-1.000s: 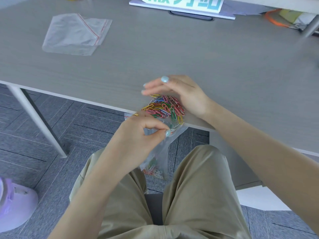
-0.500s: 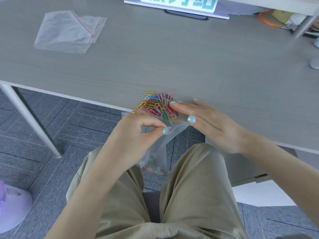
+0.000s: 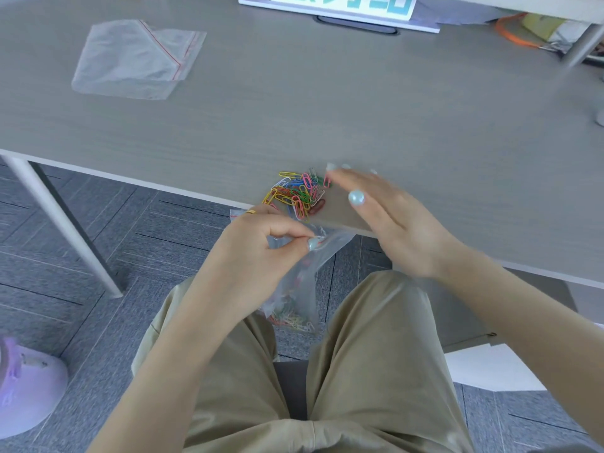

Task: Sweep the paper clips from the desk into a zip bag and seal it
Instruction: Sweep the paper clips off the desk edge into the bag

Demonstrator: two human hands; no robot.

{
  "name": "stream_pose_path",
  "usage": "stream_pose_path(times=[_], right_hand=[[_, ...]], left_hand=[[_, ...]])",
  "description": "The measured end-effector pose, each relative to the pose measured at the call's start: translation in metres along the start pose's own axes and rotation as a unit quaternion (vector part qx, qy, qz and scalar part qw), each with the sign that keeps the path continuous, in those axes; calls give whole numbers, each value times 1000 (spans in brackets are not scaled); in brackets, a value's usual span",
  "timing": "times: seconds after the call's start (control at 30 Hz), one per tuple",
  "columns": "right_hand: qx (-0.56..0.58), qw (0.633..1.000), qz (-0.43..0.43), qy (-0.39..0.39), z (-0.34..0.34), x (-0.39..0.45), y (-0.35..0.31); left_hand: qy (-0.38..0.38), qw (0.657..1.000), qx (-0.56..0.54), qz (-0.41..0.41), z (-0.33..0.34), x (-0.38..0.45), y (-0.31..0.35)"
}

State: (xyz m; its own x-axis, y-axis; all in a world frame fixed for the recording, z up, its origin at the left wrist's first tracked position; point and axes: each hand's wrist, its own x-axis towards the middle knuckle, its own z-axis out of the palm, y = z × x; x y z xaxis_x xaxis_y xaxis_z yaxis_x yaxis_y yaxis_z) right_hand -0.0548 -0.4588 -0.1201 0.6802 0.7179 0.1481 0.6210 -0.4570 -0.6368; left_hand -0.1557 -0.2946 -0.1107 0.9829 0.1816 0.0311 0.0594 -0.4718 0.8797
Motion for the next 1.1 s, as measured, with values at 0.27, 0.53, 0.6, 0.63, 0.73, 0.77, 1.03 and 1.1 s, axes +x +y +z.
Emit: stream_pose_path(times=[0.27,0.53,0.6,0.63,0.73,0.77,1.03,1.1], right_hand=[[-56,995,-2,-86,1,7,1],[-155,971,-114,-141,8,-10,0],[-141,971,-120,-151,8,-11,-2],[-122,975,-115,-149,8,-9,-3],[-33,991,-42,-121,6,7,-4],[-3,993,-12,-114,5,16,-4],[93,981,14,-168,22,79,-21],[139,973,-4,-183,27,81,-24]], left_hand=[[8,1000,11,4,-2,2,-2],[10,1000,17,9,-4,3,-5],[12,1000,22,8,-5,3,-5],[12,1000,21,5,-5,2,-5],[11,1000,12,-1,-6,1,-5],[12,1000,11,-1,-6,1,-5],[16,1000,13,-5,-10,-1,-6],[17,1000,11,-6,-11,-1,-7]])
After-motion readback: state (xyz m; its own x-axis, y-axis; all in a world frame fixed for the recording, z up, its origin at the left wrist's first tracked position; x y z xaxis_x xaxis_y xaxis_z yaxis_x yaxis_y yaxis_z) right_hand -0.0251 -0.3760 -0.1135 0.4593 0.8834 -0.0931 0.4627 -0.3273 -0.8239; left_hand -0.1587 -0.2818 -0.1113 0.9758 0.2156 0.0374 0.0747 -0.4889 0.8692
